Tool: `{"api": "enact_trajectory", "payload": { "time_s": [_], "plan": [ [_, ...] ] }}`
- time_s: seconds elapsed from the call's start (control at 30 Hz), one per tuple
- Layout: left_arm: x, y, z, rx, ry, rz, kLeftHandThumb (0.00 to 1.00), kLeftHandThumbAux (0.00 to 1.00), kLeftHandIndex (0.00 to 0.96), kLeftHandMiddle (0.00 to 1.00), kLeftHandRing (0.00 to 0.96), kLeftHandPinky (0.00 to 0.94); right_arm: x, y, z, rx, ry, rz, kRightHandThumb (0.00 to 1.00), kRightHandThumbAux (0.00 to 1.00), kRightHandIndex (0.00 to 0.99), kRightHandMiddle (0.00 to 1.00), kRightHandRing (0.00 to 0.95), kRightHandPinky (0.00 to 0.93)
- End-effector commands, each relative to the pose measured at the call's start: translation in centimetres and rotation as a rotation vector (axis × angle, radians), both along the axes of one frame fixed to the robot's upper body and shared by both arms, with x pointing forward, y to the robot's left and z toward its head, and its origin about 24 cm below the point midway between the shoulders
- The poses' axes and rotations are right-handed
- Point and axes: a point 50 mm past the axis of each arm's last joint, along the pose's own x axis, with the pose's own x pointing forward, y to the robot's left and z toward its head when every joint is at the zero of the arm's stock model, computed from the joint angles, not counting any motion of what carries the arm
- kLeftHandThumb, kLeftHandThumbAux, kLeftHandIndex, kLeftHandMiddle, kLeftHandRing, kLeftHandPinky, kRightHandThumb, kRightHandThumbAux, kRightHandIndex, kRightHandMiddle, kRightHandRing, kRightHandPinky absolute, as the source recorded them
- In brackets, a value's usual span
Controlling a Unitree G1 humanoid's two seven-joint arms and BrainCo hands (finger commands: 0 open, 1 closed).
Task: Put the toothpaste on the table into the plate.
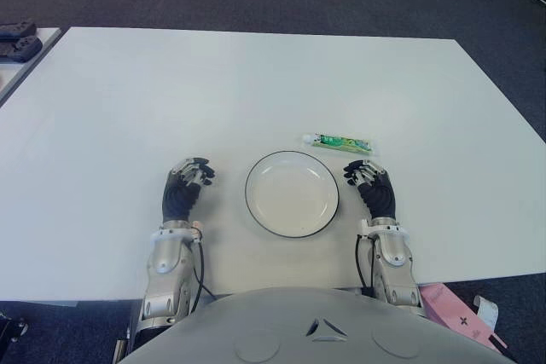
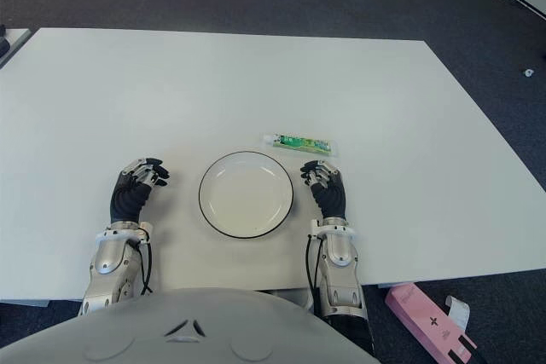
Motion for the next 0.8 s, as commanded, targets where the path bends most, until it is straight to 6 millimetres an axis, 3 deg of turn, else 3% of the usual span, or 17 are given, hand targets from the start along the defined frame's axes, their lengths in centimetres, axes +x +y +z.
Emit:
{"api": "enact_trajectory", "payload": {
  "time_s": [0.03,0.53,0.8],
  "plan": [
    [-0.5,-0.2,-0.8,-0.001,0.051,0.013,0.703,0.723,0.435,0.542,0.532,0.509,-0.1,-0.1,-0.5,0.008,0.030,0.000,0.706,0.730,0.424,0.488,0.477,0.469],
    [-0.5,-0.4,-0.7,-0.004,0.047,0.012,0.702,0.724,0.435,0.536,0.527,0.506,1.1,-0.6,0.6,-0.019,-0.076,-0.023,0.706,0.728,0.425,0.496,0.489,0.497],
    [-0.5,-0.6,-0.8,0.000,0.046,0.005,0.701,0.724,0.435,0.542,0.539,0.522,3.6,-2.0,3.0,-0.037,-0.170,-0.027,0.705,0.726,0.427,0.490,0.489,0.504]
  ]
}}
